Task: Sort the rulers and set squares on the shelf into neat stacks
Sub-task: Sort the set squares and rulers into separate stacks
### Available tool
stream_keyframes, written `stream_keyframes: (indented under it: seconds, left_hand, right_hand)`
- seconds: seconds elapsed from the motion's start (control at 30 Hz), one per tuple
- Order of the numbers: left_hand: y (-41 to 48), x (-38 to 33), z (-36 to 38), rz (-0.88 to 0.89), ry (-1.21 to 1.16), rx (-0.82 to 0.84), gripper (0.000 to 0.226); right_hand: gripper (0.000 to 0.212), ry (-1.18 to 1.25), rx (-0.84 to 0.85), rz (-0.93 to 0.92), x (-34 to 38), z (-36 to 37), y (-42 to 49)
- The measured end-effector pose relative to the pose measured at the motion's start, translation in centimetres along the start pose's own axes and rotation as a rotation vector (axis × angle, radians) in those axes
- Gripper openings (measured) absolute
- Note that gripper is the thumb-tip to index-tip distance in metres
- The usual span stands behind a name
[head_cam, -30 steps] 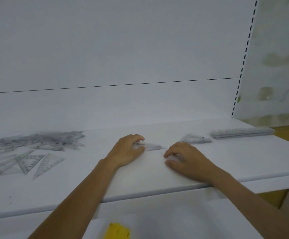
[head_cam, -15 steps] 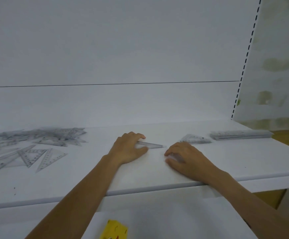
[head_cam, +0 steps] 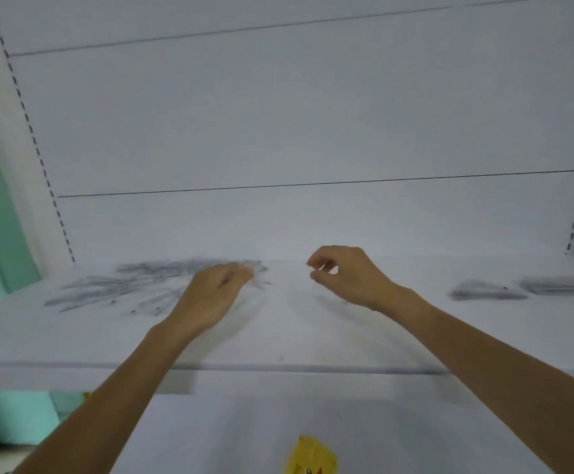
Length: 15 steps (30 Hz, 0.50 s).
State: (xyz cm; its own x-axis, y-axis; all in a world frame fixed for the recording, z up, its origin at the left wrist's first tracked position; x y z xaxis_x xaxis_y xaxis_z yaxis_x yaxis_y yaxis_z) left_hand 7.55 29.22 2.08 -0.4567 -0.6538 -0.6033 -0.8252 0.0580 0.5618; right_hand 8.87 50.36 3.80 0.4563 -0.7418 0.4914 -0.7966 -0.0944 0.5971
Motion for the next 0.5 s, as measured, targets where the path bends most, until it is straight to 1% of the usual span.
stream_keyframes:
  seconds: [0.1,0.27,0.4,0.5]
  left_hand:
    - [-1.3,3.2,-3.5,-0.049,0.098,-0.028,0.031]
    - [-3.2,7.9,-7.0,-0.133,0.189,-0.062,0.017]
    - [-3.5,10.7,-9.4,-0.188,0.204,-0.155,0.019]
    - [-3.3,12.5,-10.4,-0.227,0.241,-0.174,0.017]
  right_hand:
    - [0.014,0.111,0.044,-0.010,3.7,3.5,1.7]
    - [0.014,0.171,0.110,-0.041,7.2,8.0,4.3]
    - [0.015,0.171,0.157,-0.089,8.2,11.1,6.2]
    - [0.018,0.137,0.214,-0.126,8.5,13.7,7.5]
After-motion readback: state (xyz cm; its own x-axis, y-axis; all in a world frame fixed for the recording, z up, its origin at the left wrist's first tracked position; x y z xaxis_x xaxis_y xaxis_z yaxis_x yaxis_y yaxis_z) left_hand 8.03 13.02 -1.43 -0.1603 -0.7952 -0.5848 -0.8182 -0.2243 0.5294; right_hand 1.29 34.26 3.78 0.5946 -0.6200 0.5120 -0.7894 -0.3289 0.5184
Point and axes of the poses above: each hand's wrist, its own y-axis towards the middle knuckle, its own z-axis out of the palm, x = y × z, the point moved 6 cm from there along y, towards the middle knuckle, and after that the axes turned 10 degrees about -x, right-handed, at the moved point
